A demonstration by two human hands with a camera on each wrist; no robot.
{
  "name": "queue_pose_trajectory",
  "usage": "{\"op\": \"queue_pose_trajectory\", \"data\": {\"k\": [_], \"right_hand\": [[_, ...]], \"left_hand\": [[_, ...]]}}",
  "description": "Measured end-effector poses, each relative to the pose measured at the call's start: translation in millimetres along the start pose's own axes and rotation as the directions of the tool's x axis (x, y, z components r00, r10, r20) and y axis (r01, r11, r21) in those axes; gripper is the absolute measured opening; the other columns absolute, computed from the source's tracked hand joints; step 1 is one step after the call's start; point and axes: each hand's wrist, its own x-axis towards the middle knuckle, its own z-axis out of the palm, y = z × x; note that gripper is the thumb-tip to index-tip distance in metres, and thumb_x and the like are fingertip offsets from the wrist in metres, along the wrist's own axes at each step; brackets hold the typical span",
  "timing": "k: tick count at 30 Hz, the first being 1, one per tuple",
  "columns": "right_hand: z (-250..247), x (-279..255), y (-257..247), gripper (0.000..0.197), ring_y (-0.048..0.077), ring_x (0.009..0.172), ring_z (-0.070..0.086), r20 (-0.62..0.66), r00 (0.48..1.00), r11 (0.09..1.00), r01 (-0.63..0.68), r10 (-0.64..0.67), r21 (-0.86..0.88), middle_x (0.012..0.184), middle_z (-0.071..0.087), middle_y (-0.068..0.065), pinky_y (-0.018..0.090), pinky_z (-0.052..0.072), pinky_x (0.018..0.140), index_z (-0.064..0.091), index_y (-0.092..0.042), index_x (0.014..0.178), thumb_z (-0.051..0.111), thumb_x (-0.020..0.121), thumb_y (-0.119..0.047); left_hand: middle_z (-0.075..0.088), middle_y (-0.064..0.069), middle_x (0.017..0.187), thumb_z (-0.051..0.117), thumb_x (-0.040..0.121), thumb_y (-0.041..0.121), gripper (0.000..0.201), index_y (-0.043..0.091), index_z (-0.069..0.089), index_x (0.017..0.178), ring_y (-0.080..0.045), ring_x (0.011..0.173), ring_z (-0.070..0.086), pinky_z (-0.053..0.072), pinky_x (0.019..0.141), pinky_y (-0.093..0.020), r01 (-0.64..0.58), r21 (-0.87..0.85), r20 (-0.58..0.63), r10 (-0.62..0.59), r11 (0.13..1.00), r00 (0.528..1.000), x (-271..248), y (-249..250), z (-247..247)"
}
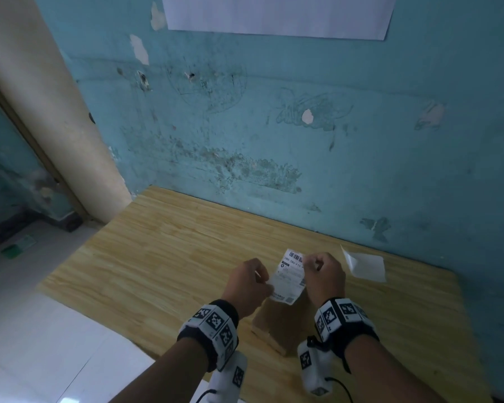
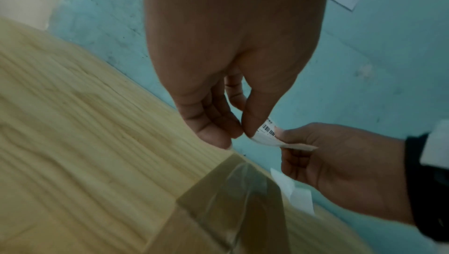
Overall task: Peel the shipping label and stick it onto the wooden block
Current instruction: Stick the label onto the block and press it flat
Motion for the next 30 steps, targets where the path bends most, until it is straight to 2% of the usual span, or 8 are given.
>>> {"op": "queue_pose_trajectory", "data": {"k": [3, 7, 9, 11, 14, 19, 26, 30], "right_hand": [[-2, -5, 4, 0.022, 0.021, 0.074, 0.066, 0.028, 0.999, 0.999, -0.033, 0.034, -0.028, 0.097, 0.070, 0.012, 0.021, 0.049, 0.051, 0.064, -0.007, 0.103, 0.057, 0.095, -0.027], [-7, -16, 3, 0.034, 0.028, 0.100, 0.066, 0.043, 0.997, 0.997, -0.070, 0.072, -0.030, 0.119, 0.066, 0.015, 0.021, 0.045, 0.068, 0.061, -0.005, 0.122, 0.059, 0.095, -0.025], [-9, -22, 4, 0.037, 0.028, 0.103, 0.065, 0.055, 0.994, 0.995, -0.088, 0.090, -0.036, 0.122, 0.065, 0.014, 0.019, 0.044, 0.066, 0.060, -0.004, 0.125, 0.059, 0.095, -0.025], [-9, -25, 8, 0.037, 0.025, 0.094, 0.064, 0.067, 0.994, 0.995, -0.090, 0.092, -0.035, 0.120, 0.065, 0.015, 0.020, 0.045, 0.067, 0.060, -0.003, 0.123, 0.060, 0.093, -0.024], [-6, -30, 14, 0.030, 0.019, 0.078, 0.058, 0.077, 0.992, 0.994, -0.102, 0.105, -0.046, 0.111, 0.068, 0.014, 0.017, 0.042, 0.054, 0.063, -0.004, 0.115, 0.062, 0.092, -0.021], [-3, -36, 23, 0.022, 0.009, 0.060, 0.058, 0.091, 0.987, 0.990, -0.127, 0.131, -0.056, 0.097, 0.070, 0.011, 0.012, 0.038, 0.041, 0.064, -0.005, 0.107, 0.061, 0.092, -0.021], [2, -36, 20, 0.014, 0.004, 0.057, 0.054, 0.058, 0.993, 0.993, -0.094, 0.098, -0.065, 0.081, 0.064, 0.004, 0.018, 0.041, 0.043, 0.061, -0.006, 0.090, 0.061, 0.091, -0.021], [6, -35, 18, 0.013, 0.008, 0.058, 0.057, 0.046, 0.994, 0.994, -0.098, 0.100, -0.045, 0.077, 0.061, 0.001, 0.022, 0.050, 0.047, 0.060, -0.008, 0.089, 0.062, 0.091, -0.020]], "left_hand": [[0.069, -0.005, 0.089, 0.070, 0.085, 0.003, 0.023, 0.017, 0.053, 0.078, -0.013, 0.064, 0.062, 0.046, 0.046, -0.013, 0.008, 0.058, 0.020, -0.009, 0.998, 1.000, -2, -6, 8], [0.066, 0.000, 0.086, 0.070, 0.085, 0.007, 0.021, 0.019, 0.055, 0.078, -0.009, 0.069, 0.061, 0.043, 0.045, -0.012, 0.009, 0.134, 0.021, -0.012, 0.991, 1.000, -9, -12, 16], [0.065, 0.001, 0.086, 0.069, 0.086, 0.008, 0.015, 0.017, 0.058, 0.083, -0.007, 0.068, 0.060, 0.043, 0.046, -0.013, 0.016, 0.158, 0.026, -0.020, 0.987, 0.999, -13, -14, 18], [0.064, 0.003, 0.083, 0.069, 0.087, 0.009, 0.013, 0.017, 0.059, 0.084, -0.005, 0.064, 0.058, 0.042, 0.043, -0.012, 0.025, 0.182, 0.028, -0.031, 0.983, 0.999, -17, -15, 19], [0.068, -0.002, 0.088, 0.068, 0.087, 0.008, 0.016, 0.018, 0.057, 0.081, -0.009, 0.061, 0.060, 0.045, 0.042, -0.015, 0.036, 0.193, 0.043, -0.045, 0.981, 0.998, -23, -19, 22], [0.069, -0.003, 0.093, 0.063, 0.090, 0.006, 0.009, 0.014, 0.060, 0.088, -0.005, 0.059, 0.059, 0.038, 0.035, -0.007, 0.016, 0.227, 0.053, -0.029, 0.974, 0.998, -28, -24, 24], [0.067, -0.002, 0.094, 0.058, 0.091, 0.004, 0.008, 0.010, 0.062, 0.094, -0.008, 0.063, 0.061, 0.040, 0.038, -0.008, 0.017, 0.257, 0.004, -0.019, 0.966, 1.000, -27, -29, 25], [0.070, -0.006, 0.098, 0.057, 0.091, 0.004, 0.009, 0.011, 0.061, 0.096, -0.018, 0.076, 0.071, 0.053, 0.046, -0.017, 0.025, 0.268, 0.001, -0.026, 0.963, 1.000, -25, -30, 27]]}}
